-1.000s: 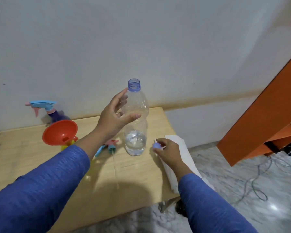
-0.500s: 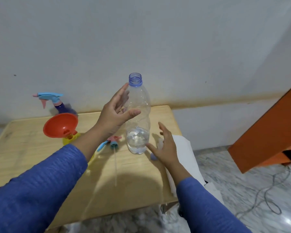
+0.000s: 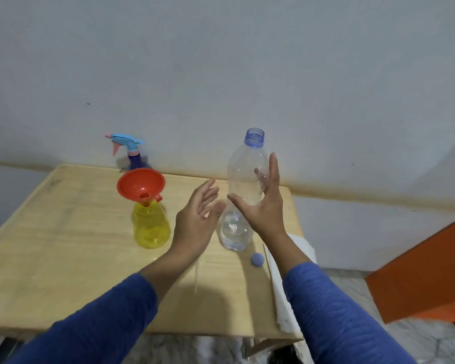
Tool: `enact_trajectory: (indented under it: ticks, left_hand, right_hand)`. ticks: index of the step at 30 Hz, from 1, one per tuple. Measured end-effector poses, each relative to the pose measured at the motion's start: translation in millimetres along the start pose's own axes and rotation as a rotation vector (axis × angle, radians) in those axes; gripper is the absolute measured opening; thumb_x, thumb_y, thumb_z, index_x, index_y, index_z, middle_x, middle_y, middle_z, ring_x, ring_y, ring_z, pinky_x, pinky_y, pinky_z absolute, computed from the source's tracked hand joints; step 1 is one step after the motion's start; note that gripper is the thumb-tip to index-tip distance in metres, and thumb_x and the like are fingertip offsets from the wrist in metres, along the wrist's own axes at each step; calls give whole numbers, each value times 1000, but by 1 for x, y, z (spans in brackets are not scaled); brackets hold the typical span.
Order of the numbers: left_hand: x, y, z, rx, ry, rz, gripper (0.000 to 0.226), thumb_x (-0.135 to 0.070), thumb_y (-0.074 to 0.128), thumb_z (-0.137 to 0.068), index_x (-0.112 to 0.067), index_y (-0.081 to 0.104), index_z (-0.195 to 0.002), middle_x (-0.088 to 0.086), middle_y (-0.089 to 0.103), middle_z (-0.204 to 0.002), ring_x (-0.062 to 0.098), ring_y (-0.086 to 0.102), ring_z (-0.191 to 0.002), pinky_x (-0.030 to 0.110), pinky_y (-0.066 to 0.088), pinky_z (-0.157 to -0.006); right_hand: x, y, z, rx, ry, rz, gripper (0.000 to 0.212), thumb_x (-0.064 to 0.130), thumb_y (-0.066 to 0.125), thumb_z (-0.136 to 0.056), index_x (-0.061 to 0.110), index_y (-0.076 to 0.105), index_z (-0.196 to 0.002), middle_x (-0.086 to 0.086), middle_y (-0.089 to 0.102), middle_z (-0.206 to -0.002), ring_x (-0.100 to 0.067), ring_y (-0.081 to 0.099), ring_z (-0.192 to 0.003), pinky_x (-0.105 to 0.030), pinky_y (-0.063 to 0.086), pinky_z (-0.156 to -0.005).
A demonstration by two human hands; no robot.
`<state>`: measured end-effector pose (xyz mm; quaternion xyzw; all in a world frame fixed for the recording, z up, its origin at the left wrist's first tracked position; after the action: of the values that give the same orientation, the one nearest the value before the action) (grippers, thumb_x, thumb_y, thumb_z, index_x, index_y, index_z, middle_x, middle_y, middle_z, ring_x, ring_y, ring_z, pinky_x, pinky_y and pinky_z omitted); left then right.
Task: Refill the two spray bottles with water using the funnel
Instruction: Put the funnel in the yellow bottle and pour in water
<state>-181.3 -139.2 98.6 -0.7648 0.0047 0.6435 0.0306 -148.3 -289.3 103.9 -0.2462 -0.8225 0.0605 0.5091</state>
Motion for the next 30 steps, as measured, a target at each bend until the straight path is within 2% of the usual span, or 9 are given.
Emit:
enact_trajectory:
  ticks: [2, 4, 6, 10, 14, 18, 21, 25, 30]
  left_hand:
    - [15, -12, 26, -128, 73, -40, 29, -40, 52, -90, -36, 49, -119, -13, 64, -111, -3, 60, -104, 32, 52, -91]
    - [31, -24, 47, -261, 122, -116, 17, -38, 47, -94, -37, 52, -110, -12, 68, -98, 0, 64, -93, 25, 54, -79]
    - [49, -38, 59, -410, 87, -171, 17, -39, 46, -88, -37, 54, -103, -10, 68, -92, 4, 64, -88, 26, 53, -75]
    - [82, -73, 54, -653, -7, -264, 41, -42, 51, -84, -18, 51, -117, 1, 57, -108, 18, 58, -100, 43, 51, -84]
    - [103, -101, 33, -626, -165, -335, 77, -39, 70, -79, -20, 31, -142, 5, 38, -143, 24, 42, -130, 48, 40, -103]
    - [108, -111, 16, -504, -179, -351, 97, -37, 79, -71, -25, 21, -147, -3, 26, -154, 16, 30, -139, 33, 31, -110]
    - [109, -109, 10, -431, -186, -349, 93, -36, 80, -70, -25, 27, -146, -5, 37, -148, 12, 36, -134, 21, 31, -100]
    - [110, -108, 6, -474, -197, -301, 77, -29, 76, -76, -25, 36, -142, -4, 47, -140, 15, 44, -127, 23, 36, -98]
    - [112, -109, 4, -488, -181, -309, 71, -30, 75, -77, -26, 39, -139, -5, 51, -136, 13, 46, -123, 22, 36, -96]
  right_hand:
    - [2, 7, -7, 42, -39, -4, 109, 22, 85, -64, 56, 10, -136, 34, 32, -128, -10, 50, -121, -30, 43, -102]
    - [6, 15, -15, 94, -78, -2, 106, 17, 86, -63, 54, 15, -133, 7, 45, -123, -15, 57, -109, -30, 46, -99]
    - [11, 24, -23, 163, -116, 14, 108, 13, 87, -61, 53, 17, -133, -11, 46, -118, -15, 60, -99, -30, 49, -94]
    - [20, 42, -39, 345, -147, 96, 112, 14, 87, -60, 49, 14, -137, -7, 45, -118, -3, 57, -91, -2, 44, -77]
    - [30, 51, -45, 536, -206, 190, 114, 16, 87, -60, 54, 11, -136, -5, 48, -116, -11, 55, -88, -8, 42, -75]
    - [41, 50, -46, 666, -269, 300, 111, 16, 86, -60, 57, 13, -134, -5, 49, -114, -17, 54, -85, -18, 42, -76]
    - [45, 46, -52, 770, -315, 390, 110, 16, 87, -60, 60, 15, -131, -8, 48, -112, -19, 54, -85, -8, 37, -75]
    - [53, 42, -64, 886, -345, 505, 110, 14, 86, -60, 62, 16, -130, -9, 45, -109, -23, 55, -86, 2, 36, -72]
    - [66, 38, -76, 1014, -354, 641, 111, 12, 84, -64, 66, 12, -127, -5, 40, -108, -20, 54, -89, -11, 37, -73]
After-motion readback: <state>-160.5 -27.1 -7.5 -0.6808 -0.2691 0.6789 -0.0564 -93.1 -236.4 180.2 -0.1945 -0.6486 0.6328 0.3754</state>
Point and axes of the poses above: each hand's wrist, its own z-axis away from the middle knuckle, its own y-axis out of the palm, x = y × z, the point moved 1 cm from there along -z, towards the middle knuckle
